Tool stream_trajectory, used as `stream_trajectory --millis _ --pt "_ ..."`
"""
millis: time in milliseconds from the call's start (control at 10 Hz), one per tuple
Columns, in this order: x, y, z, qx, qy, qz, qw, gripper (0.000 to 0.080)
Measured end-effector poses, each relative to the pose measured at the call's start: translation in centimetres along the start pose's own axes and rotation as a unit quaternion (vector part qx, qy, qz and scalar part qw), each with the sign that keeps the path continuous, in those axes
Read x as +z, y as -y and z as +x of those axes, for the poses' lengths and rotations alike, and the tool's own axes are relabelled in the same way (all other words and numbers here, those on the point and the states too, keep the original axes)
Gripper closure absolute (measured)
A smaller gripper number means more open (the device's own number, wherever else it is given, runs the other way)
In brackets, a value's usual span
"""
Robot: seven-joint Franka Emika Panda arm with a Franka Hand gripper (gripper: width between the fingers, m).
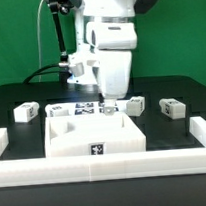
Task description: Assemble one leg
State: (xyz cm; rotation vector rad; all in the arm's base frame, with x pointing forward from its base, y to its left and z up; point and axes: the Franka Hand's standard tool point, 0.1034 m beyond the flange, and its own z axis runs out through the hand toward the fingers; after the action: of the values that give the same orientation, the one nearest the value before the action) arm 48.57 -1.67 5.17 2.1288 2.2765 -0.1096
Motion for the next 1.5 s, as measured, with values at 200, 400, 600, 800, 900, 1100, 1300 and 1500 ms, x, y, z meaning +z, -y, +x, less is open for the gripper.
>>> stream_trajectory --millis 200,400,600,800,900,1100,1300,1500 --pt "0.8 1.2 -1.2 -0.003 -0.005 0.001 1.000 0.0150" --pt "2.5 2.4 -1.3 0.001 -0.012 0.008 1.000 0.0150" --pt "4.1 3.0 -1.0 0.003 -0.017 0.014 1.000 0.0150" --pt "4.5 3.2 -0.9 0.005 -0.018 0.018 1.000 0.0150" --pt "4.6 3.2 -0.9 0.005 -0.018 0.019 1.000 0.0150" --pt "4.6 3.2 -0.9 0.006 -0.018 0.019 1.000 0.0256" --pt "4.6 3.2 -0.9 0.006 -0.018 0.019 1.000 0.0433" --pt "4.6 3.3 -0.9 0.006 -0.018 0.020 1.000 0.0607"
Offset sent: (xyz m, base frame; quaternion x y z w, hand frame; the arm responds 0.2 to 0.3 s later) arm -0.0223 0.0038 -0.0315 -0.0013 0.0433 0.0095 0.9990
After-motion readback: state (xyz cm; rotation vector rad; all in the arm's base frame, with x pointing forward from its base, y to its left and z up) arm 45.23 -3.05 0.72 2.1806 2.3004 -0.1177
